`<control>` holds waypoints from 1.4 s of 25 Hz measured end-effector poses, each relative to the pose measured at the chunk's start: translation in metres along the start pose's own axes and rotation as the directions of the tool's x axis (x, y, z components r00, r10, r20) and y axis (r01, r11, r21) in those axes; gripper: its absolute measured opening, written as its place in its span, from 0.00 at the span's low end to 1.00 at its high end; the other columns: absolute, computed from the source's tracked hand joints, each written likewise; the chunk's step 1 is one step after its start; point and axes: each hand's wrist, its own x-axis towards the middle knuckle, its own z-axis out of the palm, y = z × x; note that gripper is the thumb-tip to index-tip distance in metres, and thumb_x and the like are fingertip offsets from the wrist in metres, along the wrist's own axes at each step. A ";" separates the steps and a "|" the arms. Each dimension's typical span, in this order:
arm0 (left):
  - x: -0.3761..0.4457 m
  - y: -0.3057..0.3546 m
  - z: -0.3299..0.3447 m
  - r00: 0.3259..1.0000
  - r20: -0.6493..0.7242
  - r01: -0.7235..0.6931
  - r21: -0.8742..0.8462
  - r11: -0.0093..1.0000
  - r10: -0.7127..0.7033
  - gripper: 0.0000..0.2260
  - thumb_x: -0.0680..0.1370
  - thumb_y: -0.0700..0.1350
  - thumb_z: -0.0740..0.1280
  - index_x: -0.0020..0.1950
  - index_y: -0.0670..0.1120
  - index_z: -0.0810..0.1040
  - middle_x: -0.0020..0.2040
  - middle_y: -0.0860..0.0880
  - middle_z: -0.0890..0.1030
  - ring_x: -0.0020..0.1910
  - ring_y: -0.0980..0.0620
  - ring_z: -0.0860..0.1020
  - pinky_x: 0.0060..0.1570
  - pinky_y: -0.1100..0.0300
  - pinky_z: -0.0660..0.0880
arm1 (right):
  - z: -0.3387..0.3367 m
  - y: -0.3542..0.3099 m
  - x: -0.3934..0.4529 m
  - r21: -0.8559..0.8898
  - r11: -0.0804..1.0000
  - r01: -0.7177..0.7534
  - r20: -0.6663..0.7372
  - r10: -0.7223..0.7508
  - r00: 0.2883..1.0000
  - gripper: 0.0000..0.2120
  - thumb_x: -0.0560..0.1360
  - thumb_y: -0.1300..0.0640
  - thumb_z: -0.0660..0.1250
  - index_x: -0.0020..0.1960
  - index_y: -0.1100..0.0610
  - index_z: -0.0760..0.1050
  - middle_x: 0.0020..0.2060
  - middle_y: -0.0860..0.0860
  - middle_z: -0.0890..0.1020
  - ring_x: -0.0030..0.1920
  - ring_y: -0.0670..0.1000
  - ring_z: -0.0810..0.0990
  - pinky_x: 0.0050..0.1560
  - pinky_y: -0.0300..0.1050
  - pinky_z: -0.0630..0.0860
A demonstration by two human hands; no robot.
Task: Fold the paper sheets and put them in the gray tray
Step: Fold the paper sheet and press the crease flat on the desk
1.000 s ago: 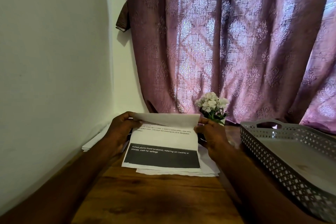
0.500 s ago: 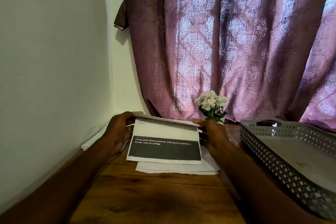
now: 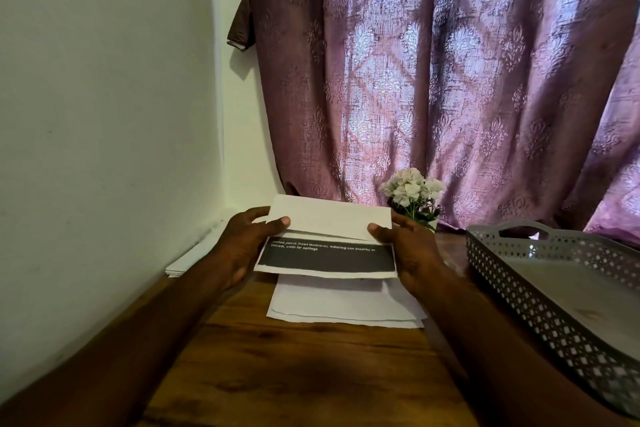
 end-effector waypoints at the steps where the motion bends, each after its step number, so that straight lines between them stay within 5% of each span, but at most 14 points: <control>1: -0.001 -0.001 0.000 1.000 0.008 -0.003 0.038 0.999 0.003 0.25 0.68 0.42 0.80 0.64 0.42 0.82 0.51 0.41 0.88 0.48 0.42 0.88 0.44 0.53 0.85 | 0.000 0.000 0.000 0.006 1.000 0.006 0.001 -0.006 1.000 0.24 0.70 0.72 0.75 0.65 0.64 0.78 0.56 0.62 0.85 0.57 0.65 0.84 0.59 0.69 0.79; 5: -0.002 -0.002 -0.002 0.997 -0.048 -0.060 0.108 0.992 0.066 0.13 0.71 0.40 0.80 0.54 0.42 0.86 0.48 0.42 0.88 0.44 0.44 0.88 0.43 0.55 0.84 | 0.002 0.003 -0.003 -0.028 1.000 -0.004 0.064 0.006 0.998 0.21 0.69 0.68 0.78 0.61 0.64 0.81 0.52 0.60 0.87 0.54 0.62 0.86 0.56 0.61 0.83; 12: -0.001 0.002 -0.004 0.993 -0.084 -0.073 0.126 0.989 0.084 0.09 0.73 0.40 0.79 0.52 0.41 0.86 0.45 0.43 0.89 0.40 0.46 0.87 0.39 0.58 0.82 | 0.001 0.002 -0.005 -0.159 0.987 0.017 0.016 -0.015 1.000 0.12 0.68 0.71 0.78 0.51 0.67 0.83 0.44 0.62 0.87 0.39 0.56 0.87 0.37 0.44 0.85; 15: 0.003 0.002 -0.008 0.990 -0.117 -0.068 0.139 0.988 0.085 0.06 0.76 0.40 0.76 0.51 0.41 0.85 0.47 0.40 0.88 0.43 0.43 0.87 0.45 0.54 0.83 | -0.002 0.000 -0.006 -0.132 0.991 0.019 -0.020 -0.022 1.000 0.08 0.69 0.72 0.77 0.48 0.68 0.82 0.43 0.63 0.86 0.35 0.54 0.84 0.30 0.39 0.81; 20: 0.007 0.002 -0.017 0.987 -0.146 -0.045 0.126 0.991 0.063 0.05 0.78 0.39 0.74 0.52 0.39 0.84 0.51 0.37 0.87 0.45 0.41 0.85 0.52 0.49 0.82 | -0.006 -0.001 -0.004 -0.062 0.998 0.012 -0.067 -0.017 0.998 0.12 0.74 0.71 0.73 0.56 0.71 0.81 0.44 0.62 0.84 0.39 0.54 0.83 0.34 0.38 0.83; 25: 0.007 0.000 -0.015 0.985 -0.164 -0.040 0.112 0.993 0.058 0.08 0.77 0.40 0.75 0.55 0.39 0.84 0.49 0.40 0.87 0.47 0.40 0.86 0.51 0.49 0.83 | -0.005 -0.001 -0.005 -0.117 0.992 -0.046 -0.027 0.043 0.999 0.12 0.73 0.57 0.78 0.55 0.61 0.84 0.46 0.59 0.88 0.41 0.56 0.87 0.43 0.48 0.85; 29: 0.005 0.002 -0.014 0.990 -0.120 -0.060 0.108 0.992 0.073 0.08 0.77 0.36 0.74 0.55 0.40 0.84 0.49 0.40 0.88 0.44 0.43 0.86 0.46 0.55 0.82 | -0.001 -0.001 -0.008 -0.160 0.986 -0.041 -0.013 0.039 0.999 0.11 0.73 0.71 0.74 0.54 0.65 0.83 0.48 0.62 0.87 0.38 0.54 0.86 0.34 0.42 0.82; 32: 0.002 0.002 -0.011 0.994 -0.085 -0.056 0.060 0.997 0.061 0.08 0.77 0.33 0.72 0.54 0.42 0.84 0.47 0.43 0.89 0.43 0.46 0.88 0.41 0.57 0.84 | 0.001 -0.003 -0.009 -0.181 0.983 -0.011 -0.069 -0.001 0.998 0.09 0.74 0.74 0.70 0.47 0.63 0.82 0.46 0.61 0.86 0.41 0.56 0.85 0.36 0.44 0.83; 35: 0.000 0.001 -0.008 0.992 -0.111 -0.056 0.012 0.998 0.057 0.09 0.77 0.31 0.71 0.51 0.43 0.85 0.47 0.41 0.88 0.44 0.44 0.87 0.48 0.51 0.84 | 0.000 -0.002 -0.008 -0.171 0.985 -0.005 -0.103 -0.013 0.995 0.11 0.73 0.76 0.69 0.44 0.61 0.82 0.42 0.59 0.86 0.43 0.58 0.85 0.41 0.46 0.83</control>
